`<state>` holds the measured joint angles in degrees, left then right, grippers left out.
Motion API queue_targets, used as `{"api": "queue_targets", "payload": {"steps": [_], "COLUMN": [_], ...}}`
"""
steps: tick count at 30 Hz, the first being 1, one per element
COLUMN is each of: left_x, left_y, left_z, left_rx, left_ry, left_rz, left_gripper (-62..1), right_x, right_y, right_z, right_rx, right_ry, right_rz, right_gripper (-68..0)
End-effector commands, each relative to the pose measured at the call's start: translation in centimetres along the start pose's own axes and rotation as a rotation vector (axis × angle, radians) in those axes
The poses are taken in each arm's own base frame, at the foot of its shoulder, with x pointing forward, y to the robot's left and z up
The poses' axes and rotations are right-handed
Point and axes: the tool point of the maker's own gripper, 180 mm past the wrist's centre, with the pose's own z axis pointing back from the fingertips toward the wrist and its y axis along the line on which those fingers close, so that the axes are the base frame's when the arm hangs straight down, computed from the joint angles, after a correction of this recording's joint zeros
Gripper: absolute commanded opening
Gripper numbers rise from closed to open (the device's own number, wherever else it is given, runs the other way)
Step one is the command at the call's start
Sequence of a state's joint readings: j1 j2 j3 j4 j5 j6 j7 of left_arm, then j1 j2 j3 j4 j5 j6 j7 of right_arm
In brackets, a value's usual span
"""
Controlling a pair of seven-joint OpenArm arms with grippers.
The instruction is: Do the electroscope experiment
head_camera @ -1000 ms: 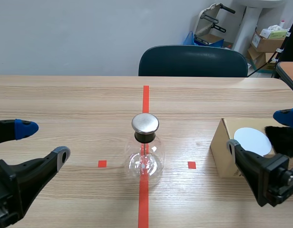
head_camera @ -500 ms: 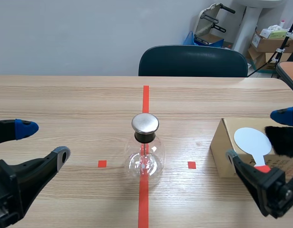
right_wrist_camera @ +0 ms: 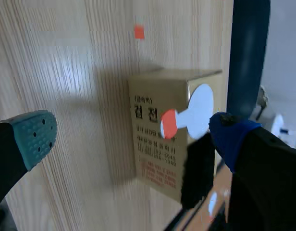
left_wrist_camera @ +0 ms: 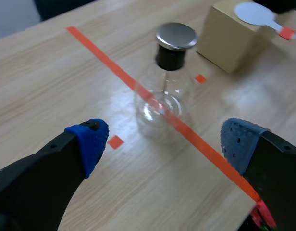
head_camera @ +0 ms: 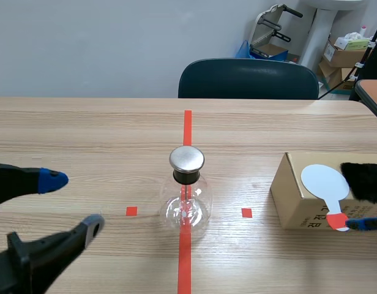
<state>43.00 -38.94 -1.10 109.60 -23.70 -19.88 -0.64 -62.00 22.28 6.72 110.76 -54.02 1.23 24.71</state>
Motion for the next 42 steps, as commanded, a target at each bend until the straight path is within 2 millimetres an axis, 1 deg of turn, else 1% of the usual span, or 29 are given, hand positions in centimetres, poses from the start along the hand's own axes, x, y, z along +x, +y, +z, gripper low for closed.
{"api": "queue_targets", "payload": {"steps": [1, 3, 5, 10, 16, 18, 20, 25, 38, 40, 42], "left_x": [0.2, -0.1, -0.2, -0.1, -0.3, -0.3, 0.1, 0.8, 1.1, 1.1, 1.1], "left_y": [-0.9, -1.4, -1.6, -2.8, -5.0, -5.6, -6.1, -6.3, -6.6, -6.6, -6.6], "left_z": [0.1, 0.3, 0.6, 1.6, 3.0, 3.4, 3.6, 3.7, 3.8, 3.8, 3.8], "left_rx": [-0.051, -0.09, -0.122, -0.212, -0.328, -0.36, -0.397, -0.412, -0.429, -0.43, -0.429], "left_ry": [0.004, 0.025, 0.033, 0.033, 0.029, 0.028, 0.011, -0.023, -0.032, -0.032, -0.033], "left_rz": [-0.02, -0.04, -0.056, -0.038, -0.005, 0.006, 0.016, 0.028, 0.058, 0.057, 0.058], "left_gripper": [-9.4, -9.4, -9.4, -9.4, -9.4, -9.4, -9.4, -9.4, -9.4, -9.4, -9.5], "right_x": [-1.1, -2.0, -2.9, -4.5, -4.7, -4.7, -4.9, -5.0, -5.6, -5.5, -5.5], "right_y": [0.3, 0.8, 0.7, -0.9, -2.8, -3.0, -3.3, -3.4, -3.8, -3.8, -3.8], "right_z": [-0.2, -0.4, -0.9, -2.5, -4.2, -4.8, -5.4, -6.5, -6.6, -6.6, -6.6], "right_rx": [-0.029, -0.056, -0.11, -0.291, -0.447, -0.467, -0.478, -0.479, -0.491, -0.491, -0.491], "right_ry": [0.035, 0.064, 0.087, 0.125, 0.142, 0.147, 0.16, 0.165, 0.195, 0.194, 0.194], "right_rz": [0.029, 0.084, 0.136, 0.222, 0.268, 0.276, 0.274, 0.295, 0.289, 0.289, 0.289], "right_gripper": [0.4, 0.4, 0.4, 0.4, 0.4, 0.4, 0.4, 0.4, 0.4, -4.9, -12.9]}}
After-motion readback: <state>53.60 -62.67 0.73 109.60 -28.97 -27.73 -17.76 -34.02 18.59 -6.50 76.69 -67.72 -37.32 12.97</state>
